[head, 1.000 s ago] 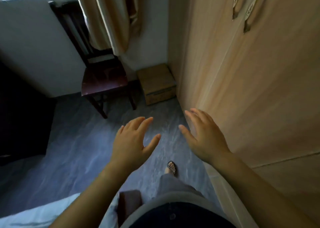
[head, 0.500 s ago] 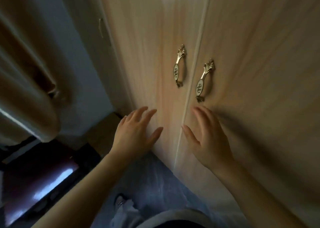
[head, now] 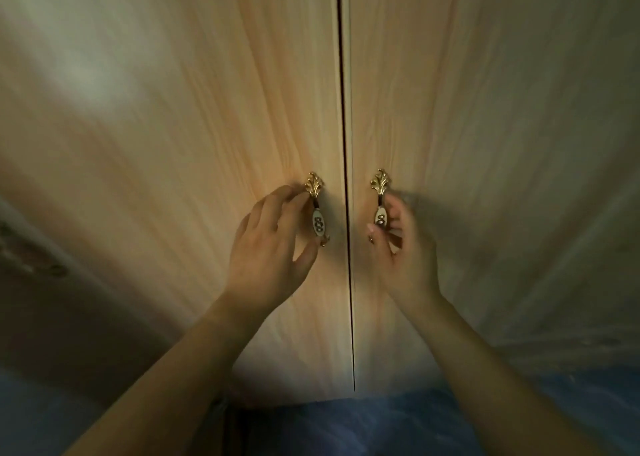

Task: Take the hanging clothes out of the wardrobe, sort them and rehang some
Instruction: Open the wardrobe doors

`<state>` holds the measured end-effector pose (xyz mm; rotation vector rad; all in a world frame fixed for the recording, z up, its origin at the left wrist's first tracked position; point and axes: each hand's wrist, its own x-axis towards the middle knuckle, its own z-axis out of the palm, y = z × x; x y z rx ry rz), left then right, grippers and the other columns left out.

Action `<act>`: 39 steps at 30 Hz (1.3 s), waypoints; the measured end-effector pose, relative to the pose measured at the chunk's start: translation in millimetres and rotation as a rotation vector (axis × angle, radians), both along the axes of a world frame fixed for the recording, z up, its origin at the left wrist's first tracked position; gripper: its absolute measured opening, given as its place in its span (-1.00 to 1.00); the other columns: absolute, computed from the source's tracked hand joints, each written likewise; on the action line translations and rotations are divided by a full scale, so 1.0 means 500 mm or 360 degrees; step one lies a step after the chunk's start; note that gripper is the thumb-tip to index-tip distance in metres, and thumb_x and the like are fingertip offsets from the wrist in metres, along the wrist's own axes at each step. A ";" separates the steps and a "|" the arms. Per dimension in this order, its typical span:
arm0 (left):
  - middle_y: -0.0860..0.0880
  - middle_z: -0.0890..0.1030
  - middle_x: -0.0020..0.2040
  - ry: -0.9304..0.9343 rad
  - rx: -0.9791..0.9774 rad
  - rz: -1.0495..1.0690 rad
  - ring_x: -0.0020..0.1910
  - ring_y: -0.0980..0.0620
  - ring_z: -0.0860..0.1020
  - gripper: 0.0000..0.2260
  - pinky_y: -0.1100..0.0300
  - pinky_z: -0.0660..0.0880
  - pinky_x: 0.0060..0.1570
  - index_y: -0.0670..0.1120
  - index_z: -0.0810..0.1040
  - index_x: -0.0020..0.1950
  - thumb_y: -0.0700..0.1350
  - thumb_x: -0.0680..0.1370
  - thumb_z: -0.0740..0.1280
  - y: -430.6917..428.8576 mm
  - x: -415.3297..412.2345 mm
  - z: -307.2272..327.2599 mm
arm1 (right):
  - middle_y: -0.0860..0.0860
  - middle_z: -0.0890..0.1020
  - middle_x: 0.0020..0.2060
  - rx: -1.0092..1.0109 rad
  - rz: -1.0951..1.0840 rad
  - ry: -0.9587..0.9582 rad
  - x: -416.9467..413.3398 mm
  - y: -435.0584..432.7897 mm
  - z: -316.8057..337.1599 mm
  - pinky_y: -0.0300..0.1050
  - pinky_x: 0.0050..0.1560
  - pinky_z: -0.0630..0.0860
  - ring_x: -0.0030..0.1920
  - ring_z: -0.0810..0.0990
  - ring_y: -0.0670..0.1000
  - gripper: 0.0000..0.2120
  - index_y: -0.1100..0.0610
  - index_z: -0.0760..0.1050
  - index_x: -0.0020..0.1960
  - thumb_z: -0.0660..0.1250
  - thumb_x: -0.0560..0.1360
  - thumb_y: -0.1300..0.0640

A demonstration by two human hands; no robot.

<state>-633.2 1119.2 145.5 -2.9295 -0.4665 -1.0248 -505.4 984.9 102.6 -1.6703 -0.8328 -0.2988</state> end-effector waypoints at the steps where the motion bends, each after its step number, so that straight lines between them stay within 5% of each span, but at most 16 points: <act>1: -0.10 0.43 0.32 -0.0001 0.0002 -0.0047 0.26 -0.08 0.42 -0.51 0.02 0.45 0.14 -0.13 0.41 0.34 0.04 0.47 0.32 0.007 0.000 0.001 | 0.09 0.57 0.05 0.0030 -0.0025 0.0040 -0.005 0.003 -0.001 -0.48 -0.04 0.42 -0.05 0.52 -0.17 -0.61 0.14 0.40 0.31 0.31 0.50 0.27; 10: -0.07 0.42 0.31 0.0113 -0.0214 -0.0245 0.24 -0.09 0.42 -0.48 0.05 0.45 0.12 -0.08 0.36 0.36 0.11 0.45 0.23 -0.015 -0.052 -0.012 | -0.07 0.55 0.06 0.0105 -0.0181 0.0146 -0.083 -0.063 0.000 -0.42 -0.03 0.46 0.00 0.53 -0.26 -0.63 0.08 0.42 0.29 0.28 0.50 0.26; 15: -0.02 0.42 0.32 0.0207 -0.0312 -0.0441 0.27 -0.03 0.41 -0.51 0.13 0.41 0.16 -0.02 0.36 0.36 0.17 0.49 0.15 -0.092 -0.073 -0.016 | -0.21 0.51 0.06 0.0137 -0.0161 0.0237 -0.151 -0.175 0.012 -0.45 -0.05 0.44 0.01 0.52 -0.30 -0.54 -0.14 0.37 0.21 0.28 0.50 0.36; 19: 0.05 0.43 0.30 0.0249 -0.0467 -0.0604 0.25 0.05 0.42 -0.51 0.24 0.35 0.18 0.04 0.36 0.35 0.22 0.48 0.12 -0.196 -0.097 -0.039 | -0.10 0.59 0.01 0.0212 -0.0096 0.0370 -0.199 -0.305 0.021 -0.37 0.02 0.47 0.03 0.58 -0.18 -0.41 -0.24 0.35 0.26 0.27 0.50 0.40; 26: 0.08 0.43 0.27 0.0307 -0.0566 -0.0832 0.23 0.05 0.43 -0.55 0.25 0.37 0.13 0.07 0.39 0.31 0.19 0.46 0.18 -0.402 -0.104 -0.043 | -0.17 0.57 0.17 0.0163 -0.0133 0.0466 -0.227 -0.544 0.032 -0.34 0.16 0.43 0.20 0.53 -0.17 -0.51 -0.16 0.41 0.26 0.25 0.53 0.36; 29: 0.06 0.42 0.29 0.0284 -0.0522 -0.0941 0.25 0.04 0.42 -0.55 0.26 0.32 0.14 0.05 0.39 0.33 0.16 0.47 0.21 -0.475 -0.082 -0.018 | -0.17 0.66 0.03 0.0272 -0.0221 0.0515 -0.223 -0.640 0.045 -0.23 0.11 0.52 0.07 0.61 -0.12 -0.64 -0.10 0.45 0.23 0.30 0.49 0.20; 32: 0.07 0.40 0.32 0.0263 -0.0490 -0.1064 0.28 0.07 0.39 -0.50 0.25 0.33 0.15 0.05 0.39 0.34 0.22 0.46 0.14 -0.540 -0.048 0.003 | -0.34 0.64 -0.12 0.0453 -0.0303 0.0618 -0.210 -0.715 0.060 -0.38 -0.04 0.50 -0.04 0.60 -0.27 -0.60 -0.06 0.41 0.22 0.33 0.43 0.23; 36: 0.09 0.37 0.36 0.0248 -0.0437 -0.1287 0.34 0.14 0.30 -0.46 0.29 0.26 0.22 0.04 0.38 0.36 0.25 0.46 0.11 -0.618 0.021 0.029 | -0.14 0.66 0.01 0.0480 -0.0504 0.0648 -0.180 -0.784 0.062 -0.18 0.11 0.53 0.08 0.61 -0.11 -0.61 -0.07 0.48 0.18 0.41 0.37 0.10; 39: 0.06 0.36 0.39 0.0190 -0.0411 -0.1448 0.36 0.16 0.26 -0.48 0.21 0.24 0.30 0.05 0.37 0.38 0.23 0.48 0.12 -0.669 0.086 0.056 | -0.05 0.65 0.03 0.0521 -0.0863 0.0462 -0.164 -0.820 0.066 -0.17 0.10 0.55 0.04 0.61 -0.11 -0.73 -0.08 0.56 0.05 0.41 0.43 0.21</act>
